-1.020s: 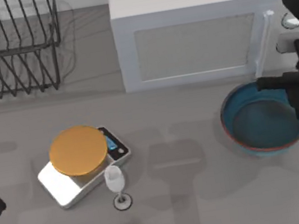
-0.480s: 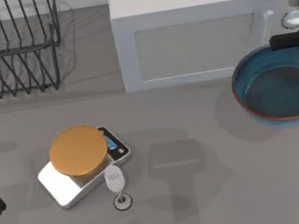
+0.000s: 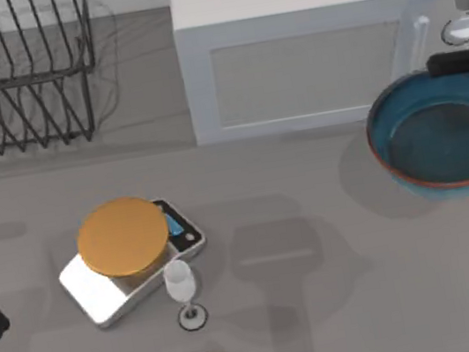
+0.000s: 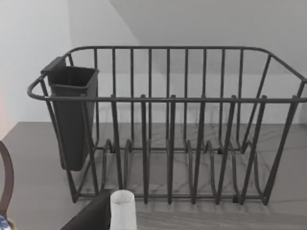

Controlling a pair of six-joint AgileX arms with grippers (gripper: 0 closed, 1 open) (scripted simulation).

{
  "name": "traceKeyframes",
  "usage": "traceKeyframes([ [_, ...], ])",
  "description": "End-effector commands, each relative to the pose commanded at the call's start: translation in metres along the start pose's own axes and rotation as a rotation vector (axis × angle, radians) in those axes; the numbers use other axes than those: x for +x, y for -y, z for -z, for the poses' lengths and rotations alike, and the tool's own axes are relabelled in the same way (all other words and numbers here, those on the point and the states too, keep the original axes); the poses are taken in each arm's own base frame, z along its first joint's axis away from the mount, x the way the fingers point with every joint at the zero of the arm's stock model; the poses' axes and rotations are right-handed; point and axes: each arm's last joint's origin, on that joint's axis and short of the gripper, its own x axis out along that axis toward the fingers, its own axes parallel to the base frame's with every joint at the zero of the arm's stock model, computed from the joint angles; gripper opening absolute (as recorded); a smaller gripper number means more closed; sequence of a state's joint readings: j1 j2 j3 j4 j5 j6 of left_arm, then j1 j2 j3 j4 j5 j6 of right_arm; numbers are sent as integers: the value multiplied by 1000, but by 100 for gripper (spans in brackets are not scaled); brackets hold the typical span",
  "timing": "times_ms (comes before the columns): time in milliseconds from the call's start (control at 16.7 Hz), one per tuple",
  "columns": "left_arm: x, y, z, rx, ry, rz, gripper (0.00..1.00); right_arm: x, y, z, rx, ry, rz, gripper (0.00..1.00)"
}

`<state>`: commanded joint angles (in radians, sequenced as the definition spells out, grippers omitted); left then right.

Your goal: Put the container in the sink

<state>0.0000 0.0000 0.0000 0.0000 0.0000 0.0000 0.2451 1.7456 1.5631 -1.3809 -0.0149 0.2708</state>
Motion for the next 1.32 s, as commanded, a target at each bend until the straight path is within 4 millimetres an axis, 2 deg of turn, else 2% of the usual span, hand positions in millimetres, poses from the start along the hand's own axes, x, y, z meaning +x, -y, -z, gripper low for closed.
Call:
traceKeyframes([
  [180, 0, 0, 0, 0, 0, 0, 100, 19, 28, -4, 48, 16, -56, 0],
  [420, 0, 0, 0, 0, 0, 0, 100, 66, 86, -8, 150, 102, -154, 0],
  [600, 0, 0, 0, 0, 0, 0, 100, 106, 131, -3, 218, 256, -215, 0],
  [780, 0, 0, 0, 0, 0, 0, 100, 132, 166, 2, 237, 507, -239, 0],
  [900, 0, 0, 0, 0, 0, 0, 100, 137, 185, 6, 219, 705, -229, 0],
  [1020, 0, 0, 0, 0, 0, 0, 100, 135, 199, 11, 186, 902, -199, 0],
  [1320, 0, 0, 0, 0, 0, 0, 100, 103, 218, 31, 76, 1316, -81, 0],
])
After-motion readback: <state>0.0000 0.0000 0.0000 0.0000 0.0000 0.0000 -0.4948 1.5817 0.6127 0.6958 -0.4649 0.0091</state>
